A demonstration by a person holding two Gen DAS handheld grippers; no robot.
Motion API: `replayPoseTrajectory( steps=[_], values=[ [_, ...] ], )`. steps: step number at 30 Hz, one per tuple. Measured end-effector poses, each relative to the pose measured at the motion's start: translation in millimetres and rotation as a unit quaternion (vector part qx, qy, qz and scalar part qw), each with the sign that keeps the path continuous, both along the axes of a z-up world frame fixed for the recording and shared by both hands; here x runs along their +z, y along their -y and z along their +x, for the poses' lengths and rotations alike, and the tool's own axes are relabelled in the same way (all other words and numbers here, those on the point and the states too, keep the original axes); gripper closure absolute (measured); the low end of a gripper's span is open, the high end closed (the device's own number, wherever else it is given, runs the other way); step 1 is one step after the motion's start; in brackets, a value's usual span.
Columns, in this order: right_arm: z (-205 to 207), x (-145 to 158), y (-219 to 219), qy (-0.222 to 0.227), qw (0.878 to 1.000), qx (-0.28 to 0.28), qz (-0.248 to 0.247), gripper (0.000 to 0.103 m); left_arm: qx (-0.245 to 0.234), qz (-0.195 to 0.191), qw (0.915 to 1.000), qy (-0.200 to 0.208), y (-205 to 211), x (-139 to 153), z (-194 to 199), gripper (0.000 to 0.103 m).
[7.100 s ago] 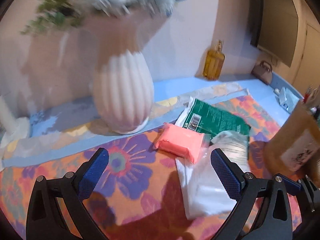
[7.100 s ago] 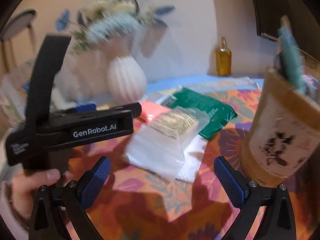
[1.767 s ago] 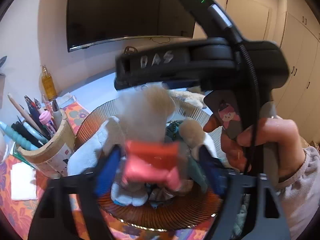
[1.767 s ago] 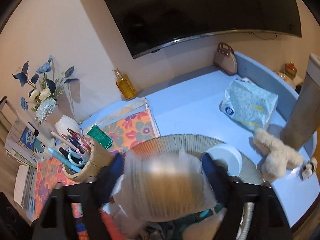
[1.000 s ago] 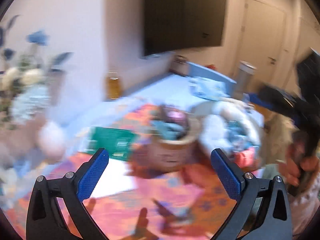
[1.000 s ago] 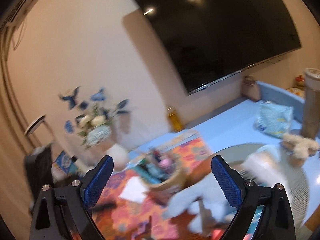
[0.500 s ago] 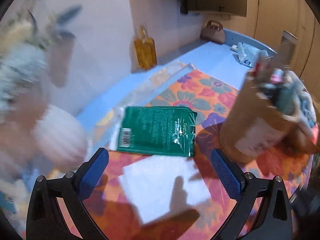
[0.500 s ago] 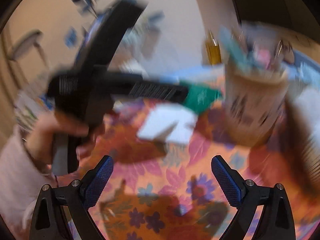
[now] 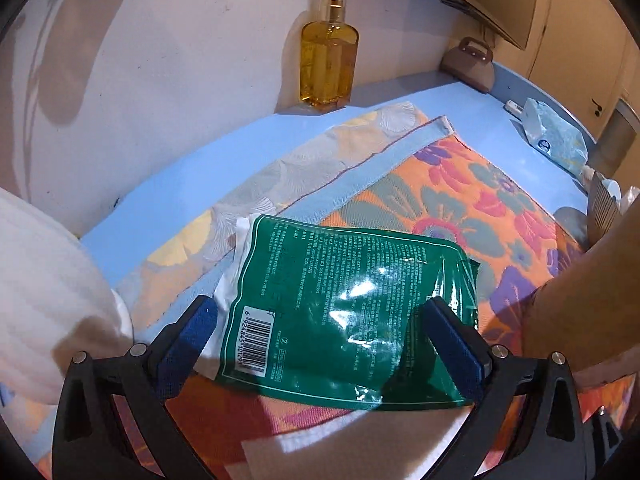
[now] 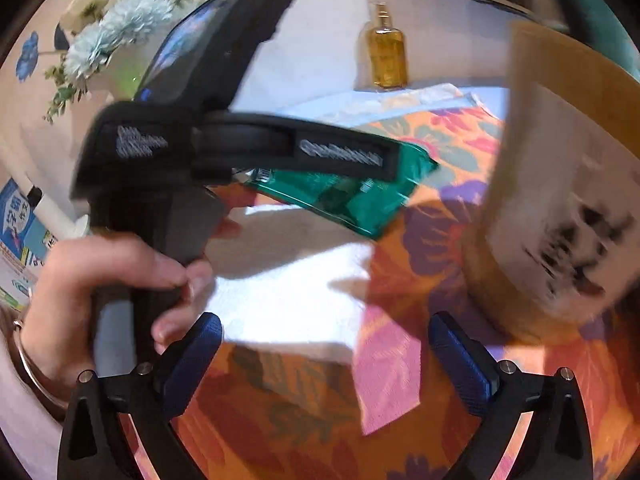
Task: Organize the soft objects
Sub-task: 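Move both tools back to the desk toward the green pouch and white towel, then grasp the green pouch with the left tool while the right grasps the white towel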
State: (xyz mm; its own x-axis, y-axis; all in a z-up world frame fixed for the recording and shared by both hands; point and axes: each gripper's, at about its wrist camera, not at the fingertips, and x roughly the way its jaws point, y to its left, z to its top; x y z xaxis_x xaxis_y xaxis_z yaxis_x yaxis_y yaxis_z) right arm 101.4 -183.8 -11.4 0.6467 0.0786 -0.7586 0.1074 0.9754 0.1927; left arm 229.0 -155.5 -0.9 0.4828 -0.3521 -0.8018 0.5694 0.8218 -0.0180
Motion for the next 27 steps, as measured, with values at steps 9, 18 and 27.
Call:
replayPoseTrajectory(
  steps=[9, 18, 27],
  values=[
    [4.1, -1.9, -19.0, 0.027, 0.998, 0.055, 0.003, 0.091, -0.006, -0.064, 0.9978, -0.013, -19.9, 15.3, -6.2, 0.095],
    [-30.3, -6.9, 12.9, 0.007, 0.987, 0.090, 0.134, 0.092, -0.077, 0.001, 0.9969, 0.018, 6.2, 12.0, -70.3, 0.097],
    [-65.9, -7.2, 48.1, -0.002, 0.980, 0.100, 0.169, 0.092, -0.238, 0.138, 0.9566, 0.097, 35.5, 28.0, -71.1, 0.009]
  ],
)
